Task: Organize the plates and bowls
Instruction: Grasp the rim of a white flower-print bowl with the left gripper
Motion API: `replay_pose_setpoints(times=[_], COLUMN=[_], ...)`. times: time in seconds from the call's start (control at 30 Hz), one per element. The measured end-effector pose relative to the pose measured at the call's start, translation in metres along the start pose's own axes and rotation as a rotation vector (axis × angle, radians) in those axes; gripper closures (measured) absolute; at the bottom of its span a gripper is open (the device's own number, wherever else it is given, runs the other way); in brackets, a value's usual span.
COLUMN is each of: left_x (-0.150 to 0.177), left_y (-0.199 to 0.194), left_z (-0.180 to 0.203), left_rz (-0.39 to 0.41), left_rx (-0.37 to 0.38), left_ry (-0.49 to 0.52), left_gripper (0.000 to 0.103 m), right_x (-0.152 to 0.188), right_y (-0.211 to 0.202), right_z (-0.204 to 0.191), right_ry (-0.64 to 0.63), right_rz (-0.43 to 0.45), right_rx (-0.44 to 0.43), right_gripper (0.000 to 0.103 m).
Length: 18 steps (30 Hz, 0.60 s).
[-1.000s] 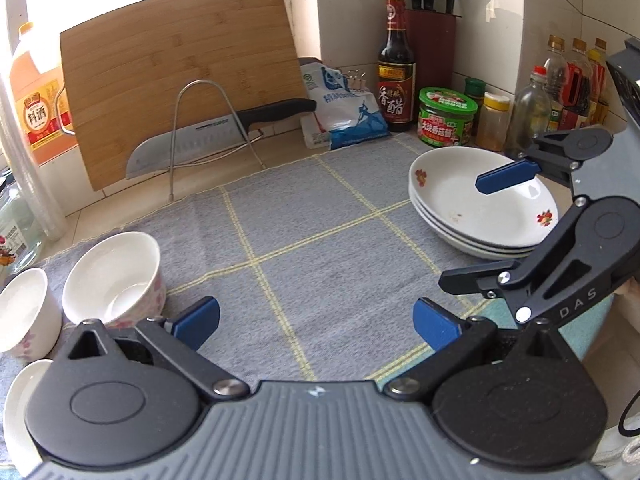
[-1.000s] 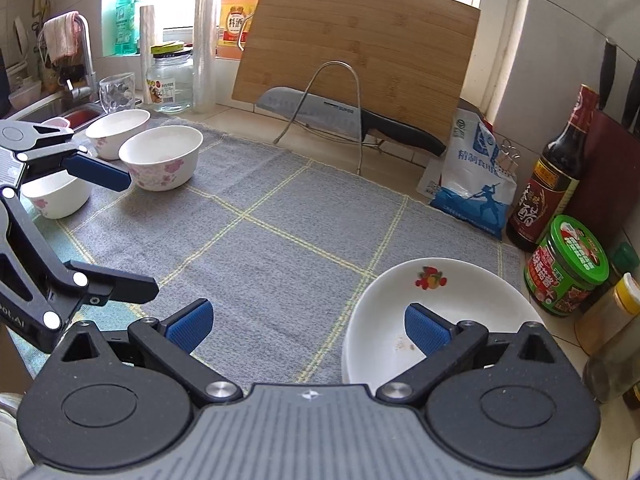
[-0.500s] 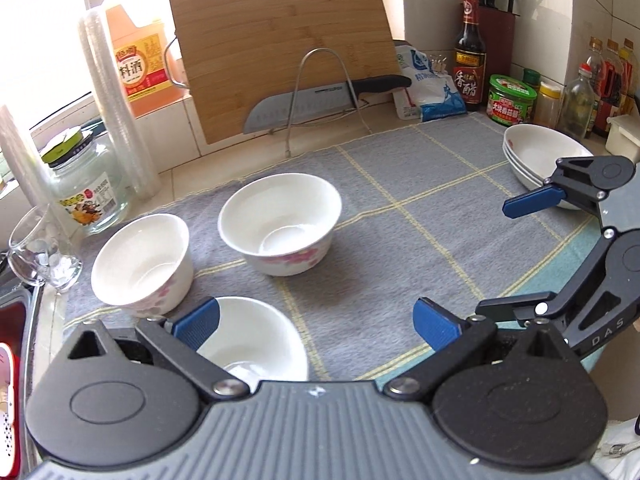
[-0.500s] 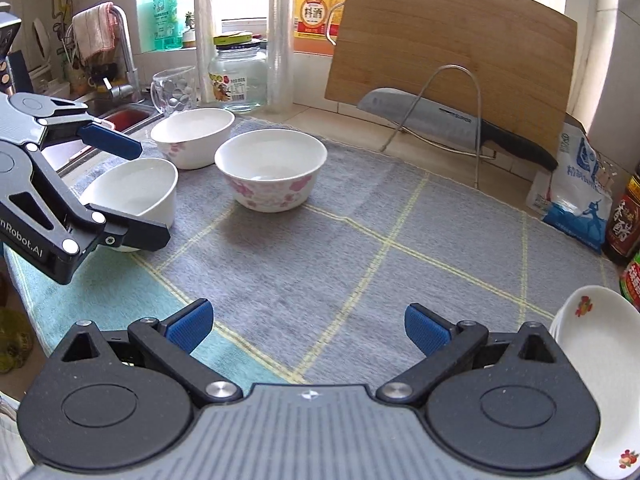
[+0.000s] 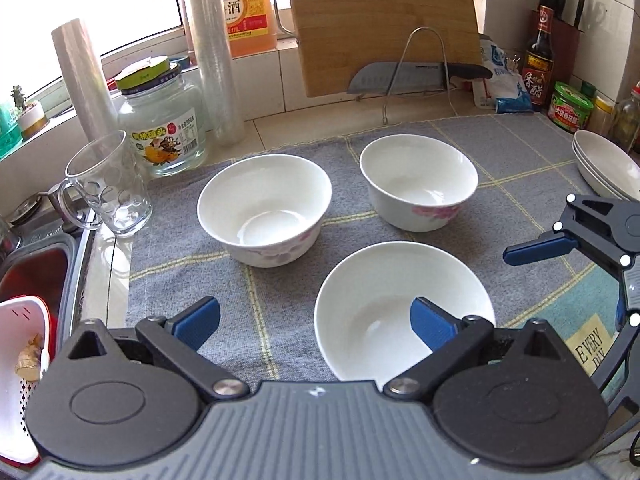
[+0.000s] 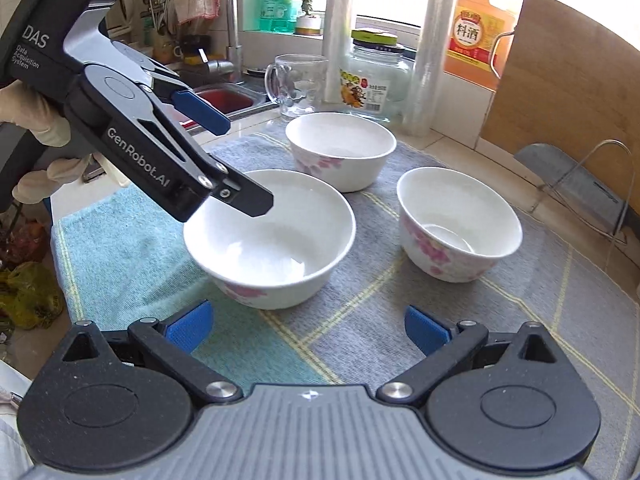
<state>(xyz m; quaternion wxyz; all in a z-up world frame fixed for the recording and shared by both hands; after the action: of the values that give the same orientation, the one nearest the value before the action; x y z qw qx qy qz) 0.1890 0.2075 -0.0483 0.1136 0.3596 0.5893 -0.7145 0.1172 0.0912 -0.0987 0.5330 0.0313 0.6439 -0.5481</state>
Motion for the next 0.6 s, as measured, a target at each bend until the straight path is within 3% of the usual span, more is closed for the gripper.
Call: replay_pose_setpoints(times=[0.13, 0.27, 0.6], left_x=[0.004, 0.006, 0.003], left_y=[0.008, 0.016, 0.021], left_z=[-0.002, -0.001, 0.009], left_rz=[-0.029, -0.055, -0.066], left_rx=[0.036, 0.082, 0.148], left_ry=[0.003, -0.011, 0.001], left_gripper=[0.009, 0.025, 0.045], right_x=[-0.008, -0.012, -0.013], right_y=[0.011, 0.015, 0.016], right_z=[-0.013, -0.017, -0.020], right_ry=[-0.021, -0.024, -0.044], right_rz=[0.010, 0.016, 0.014], right_rx=[0.003, 0.004, -0.008], right_gripper=[0.000, 0.000, 0.016])
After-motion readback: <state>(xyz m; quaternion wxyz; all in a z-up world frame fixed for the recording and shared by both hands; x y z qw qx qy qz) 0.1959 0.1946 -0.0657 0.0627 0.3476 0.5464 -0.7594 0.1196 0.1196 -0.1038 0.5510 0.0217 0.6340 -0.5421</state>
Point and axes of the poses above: each gripper's, at about its wrist camera, not at the fingertips, and y roughly the way its jaws point, z to its right, x to its underside, the point moved 8 cm from there along y, roughly the way its jaws point, and after that the axes turned 8 degrees about x, right-handed, at the moved point
